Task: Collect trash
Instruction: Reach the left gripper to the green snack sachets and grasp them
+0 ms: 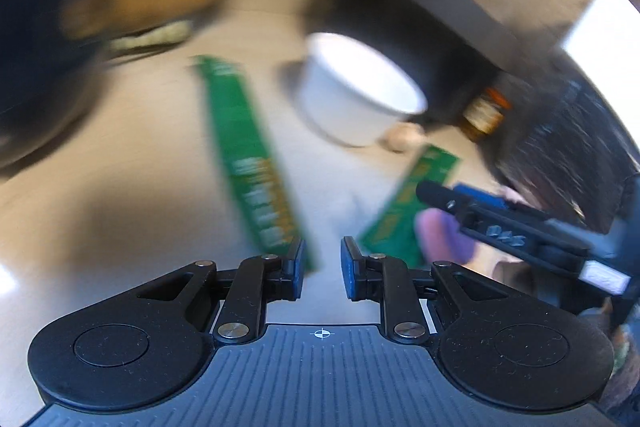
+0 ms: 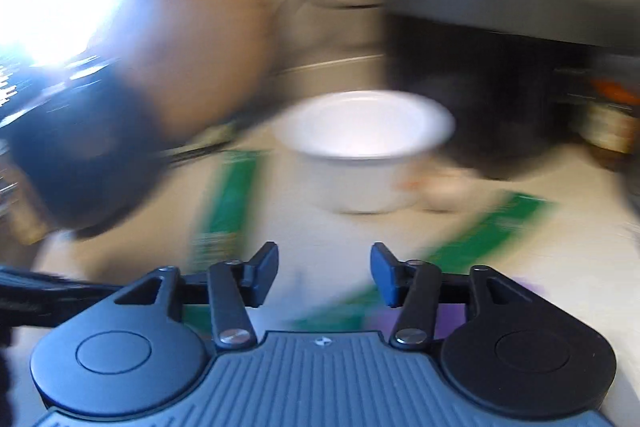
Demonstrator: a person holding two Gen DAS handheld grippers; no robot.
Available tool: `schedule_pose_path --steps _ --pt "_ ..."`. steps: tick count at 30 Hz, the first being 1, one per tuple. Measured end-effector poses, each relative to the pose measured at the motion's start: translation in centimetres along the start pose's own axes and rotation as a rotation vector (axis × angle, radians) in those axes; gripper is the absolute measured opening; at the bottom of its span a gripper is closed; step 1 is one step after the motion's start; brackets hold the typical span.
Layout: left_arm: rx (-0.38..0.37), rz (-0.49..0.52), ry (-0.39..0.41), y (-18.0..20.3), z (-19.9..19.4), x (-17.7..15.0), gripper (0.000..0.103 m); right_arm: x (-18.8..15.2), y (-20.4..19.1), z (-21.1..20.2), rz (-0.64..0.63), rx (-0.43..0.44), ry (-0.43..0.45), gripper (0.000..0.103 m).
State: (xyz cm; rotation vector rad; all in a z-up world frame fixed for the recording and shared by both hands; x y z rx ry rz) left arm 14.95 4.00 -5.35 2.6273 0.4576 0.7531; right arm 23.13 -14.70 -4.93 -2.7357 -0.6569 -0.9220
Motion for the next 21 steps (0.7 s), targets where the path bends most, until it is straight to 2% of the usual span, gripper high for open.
schedule_pose_path --steps 1,2,5,9,11,13,18,21 --pt "-0.019 0.032 0.005 1.0 0.5 0.6 0.022 -0.5 1.4 0.1 0.041 -0.053 -0.007 0.06" --pt "-0.037 0.064 0.014 2.1 1.1 1.2 0.022 -1.0 2.5 0.2 0.078 -0.066 -0.018 0.06" --pt "-0.075 0.158 0.016 5.0 3.3 3.5 0.022 -3.0 4.9 0.2 0.186 0.007 -0.05 0.061" --pt "-0.051 0.253 -0.053 8.4 7.6 5.5 0.022 -4.7 4.3 -0.2 0.199 0.031 -0.067 0.061" --pt "-0.028 0.344 -0.097 10.3 9.8 6.2 0.022 -5.5 3.8 -0.4 0.195 0.064 -0.08 0.061" --pt "0.016 0.416 -0.113 11.5 11.4 6.7 0.022 -6.4 3.7 -1.0 0.182 0.055 -0.08 0.06" --pt "0.124 0.56 -0.156 13.2 15.2 7.1 0.023 -6.8 4.8 -3.5 0.204 0.039 -0.024 0.06" --pt "0.185 0.621 -0.143 12.9 16.1 6.7 0.037 -6.9 5.9 -4.4 0.229 0.016 -0.003 0.06"
Point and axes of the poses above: each gripper's, at about its wrist camera, not at the fingertips, and z roughly the way its jaws point, y to its right, x to its top, the point moved 5 cm from there along z, roughly the way its jaws point, and after that the axes turned 14 degrees about -y, right-handed, at the moved point
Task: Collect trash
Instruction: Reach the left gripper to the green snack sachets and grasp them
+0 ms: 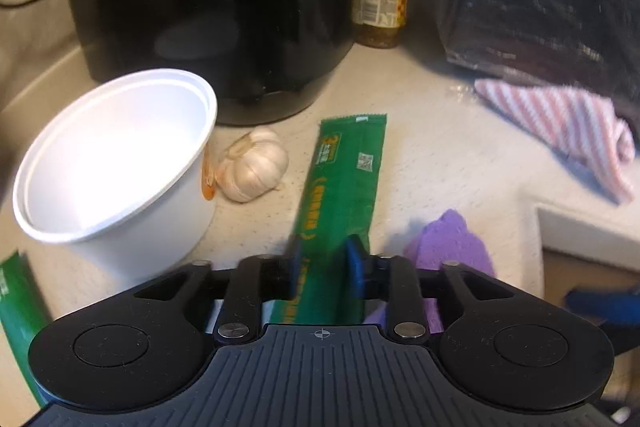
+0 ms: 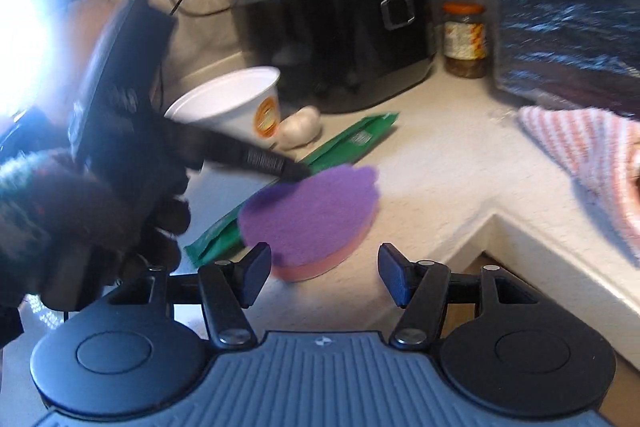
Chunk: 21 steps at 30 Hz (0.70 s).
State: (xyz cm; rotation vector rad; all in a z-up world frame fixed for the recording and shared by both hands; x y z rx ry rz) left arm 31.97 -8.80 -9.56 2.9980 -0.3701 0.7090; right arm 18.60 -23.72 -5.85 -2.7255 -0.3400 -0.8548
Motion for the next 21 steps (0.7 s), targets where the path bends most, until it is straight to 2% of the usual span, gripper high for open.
schedule_pose_path --steps 5,10,18,21 --pt "0.016 -0.003 -0.001 -0.4 -0.5 -1.4 0.037 0.0 1.4 0.1 0.042 -0.01 -0.01 0.06" --pt "0.029 -0.029 -0.005 -2.0 -1.9 -3.5 0.038 0.9 1.3 0.7 0.031 0.004 -0.01 0.06" --pt "0.024 -0.144 -0.019 -4.9 -5.6 -10.0 0.039 2.4 -1.3 3.1 -0.027 0.079 -0.041 0.06" --pt "0.036 -0.199 -0.025 -5.6 -6.9 -12.5 0.041 2.7 -2.9 4.1 -0.067 0.087 -0.042 0.065"
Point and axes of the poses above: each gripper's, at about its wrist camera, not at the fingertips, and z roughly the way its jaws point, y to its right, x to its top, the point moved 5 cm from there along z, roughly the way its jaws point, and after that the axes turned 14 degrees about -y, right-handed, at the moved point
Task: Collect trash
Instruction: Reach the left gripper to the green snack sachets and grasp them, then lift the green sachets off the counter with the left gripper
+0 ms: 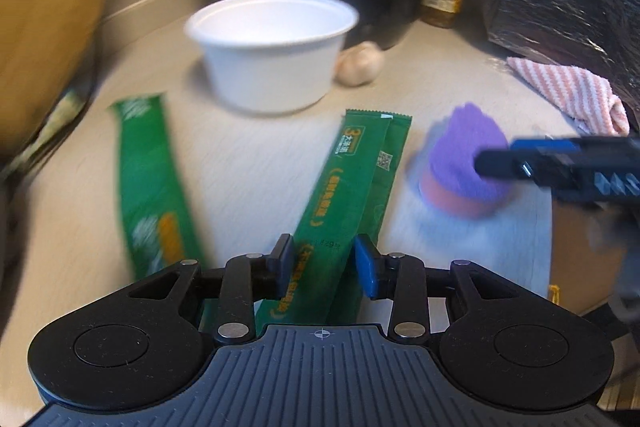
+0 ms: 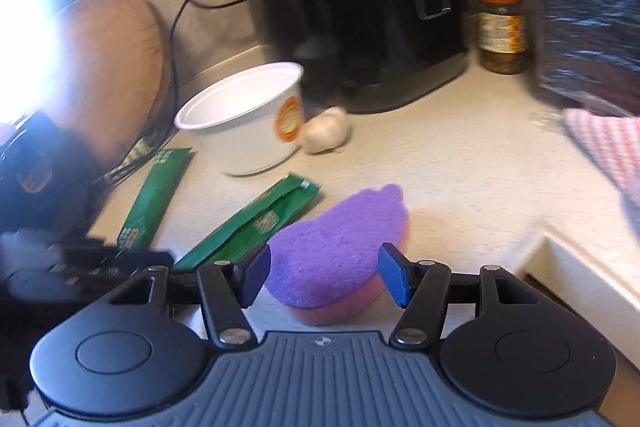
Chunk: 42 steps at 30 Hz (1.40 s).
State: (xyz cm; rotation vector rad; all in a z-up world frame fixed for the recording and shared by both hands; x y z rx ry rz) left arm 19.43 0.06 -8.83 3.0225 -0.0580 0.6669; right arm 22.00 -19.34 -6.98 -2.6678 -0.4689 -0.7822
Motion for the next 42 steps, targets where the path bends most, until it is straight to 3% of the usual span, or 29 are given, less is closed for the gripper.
schedule_pose_path --steps 11,14,18,27,33,42 --pt "0.024 -0.153 -0.028 -2.4 -3.3 -6.4 0.043 1.6 -6.1 3.1 -0.153 0.094 -0.028 0.066" --pt "0.034 -0.142 -0.036 -2.1 -3.4 -6.7 0.044 1.5 -7.2 3.4 -0.186 0.086 -0.025 0.067" --pt "0.088 -0.094 -0.057 -1.0 -2.9 -6.6 0.055 1.4 -7.4 3.4 -0.2 0.084 -0.03 0.068" --pt "0.107 -0.115 -0.039 -0.3 -3.2 -7.1 0.055 0.9 -6.9 3.7 -0.171 0.084 -0.074 0.068" --pt "0.094 -0.176 0.025 -0.7 -4.1 -8.3 0.039 2.1 -7.9 2.2 -0.184 0.071 -0.008 0.068" --pt "0.069 -0.337 0.103 -3.1 -7.8 -10.9 0.036 2.2 -11.1 3.3 -0.251 0.101 -0.044 0.068"
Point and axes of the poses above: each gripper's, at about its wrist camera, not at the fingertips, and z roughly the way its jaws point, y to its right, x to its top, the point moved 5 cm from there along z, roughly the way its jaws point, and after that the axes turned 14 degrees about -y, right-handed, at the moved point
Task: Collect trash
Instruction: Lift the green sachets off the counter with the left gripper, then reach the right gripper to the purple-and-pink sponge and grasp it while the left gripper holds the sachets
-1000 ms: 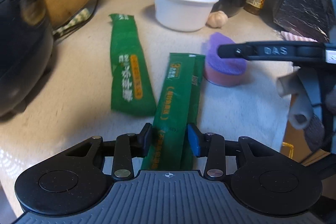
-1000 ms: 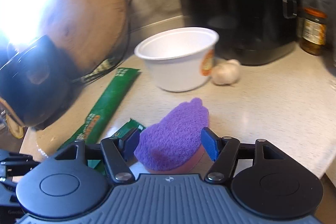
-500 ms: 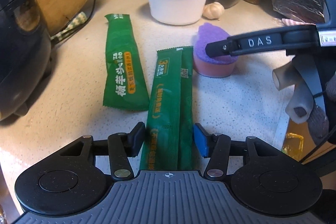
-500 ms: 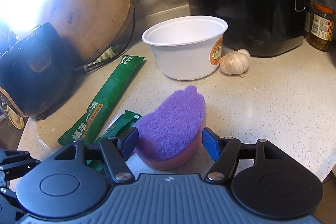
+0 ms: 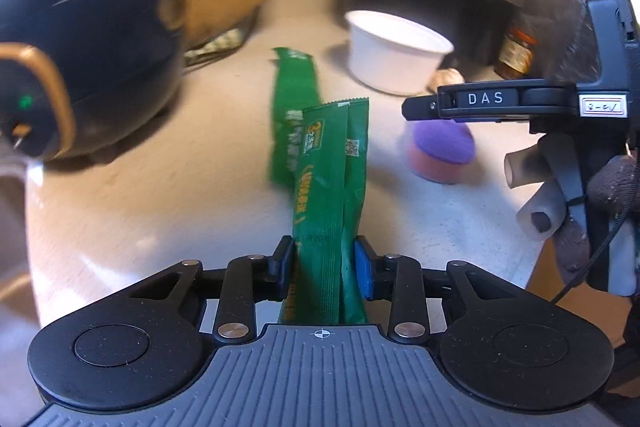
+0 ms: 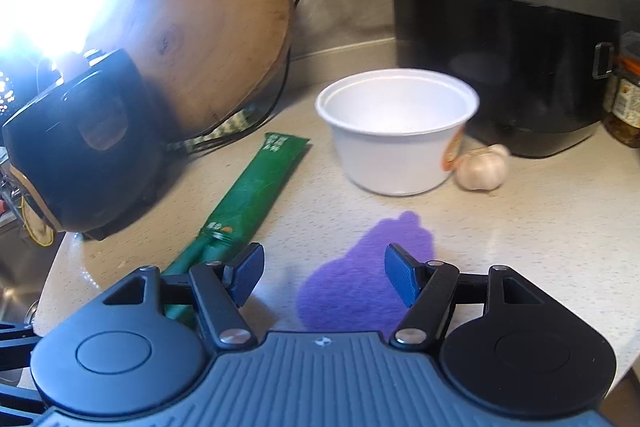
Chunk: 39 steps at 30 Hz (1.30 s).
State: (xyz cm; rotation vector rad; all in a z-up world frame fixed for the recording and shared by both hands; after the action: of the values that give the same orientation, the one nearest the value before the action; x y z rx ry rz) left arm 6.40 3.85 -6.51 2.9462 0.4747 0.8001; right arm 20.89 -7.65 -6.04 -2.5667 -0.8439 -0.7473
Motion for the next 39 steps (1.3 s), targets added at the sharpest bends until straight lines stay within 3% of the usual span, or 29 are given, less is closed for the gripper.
schedule_pose_path --steps 7,16,19,33,39 --pt "-0.028 -0.101 0.051 -1.5 -0.8 -1.1 0.036 1.0 -2.3 2.1 -0.069 -0.06 -0.034 0.068" --pt "-0.22 -0.255 0.156 -4.5 -0.5 -2.2 0.035 2.1 -3.4 4.1 -0.102 -0.244 -0.12 0.068" --pt "-0.258 -0.267 0.171 -4.9 -0.7 -2.4 0.035 2.3 -3.8 4.6 -0.092 -0.264 -0.136 0.068" --pt "-0.245 -0.286 0.154 -6.1 -2.6 -3.7 0.034 2.9 -5.3 5.9 -0.037 -0.218 -0.14 0.068" --pt "-0.246 -0.304 0.18 -7.3 -3.9 -3.9 0.034 4.3 -7.3 6.3 -0.072 -0.247 -0.14 0.068"
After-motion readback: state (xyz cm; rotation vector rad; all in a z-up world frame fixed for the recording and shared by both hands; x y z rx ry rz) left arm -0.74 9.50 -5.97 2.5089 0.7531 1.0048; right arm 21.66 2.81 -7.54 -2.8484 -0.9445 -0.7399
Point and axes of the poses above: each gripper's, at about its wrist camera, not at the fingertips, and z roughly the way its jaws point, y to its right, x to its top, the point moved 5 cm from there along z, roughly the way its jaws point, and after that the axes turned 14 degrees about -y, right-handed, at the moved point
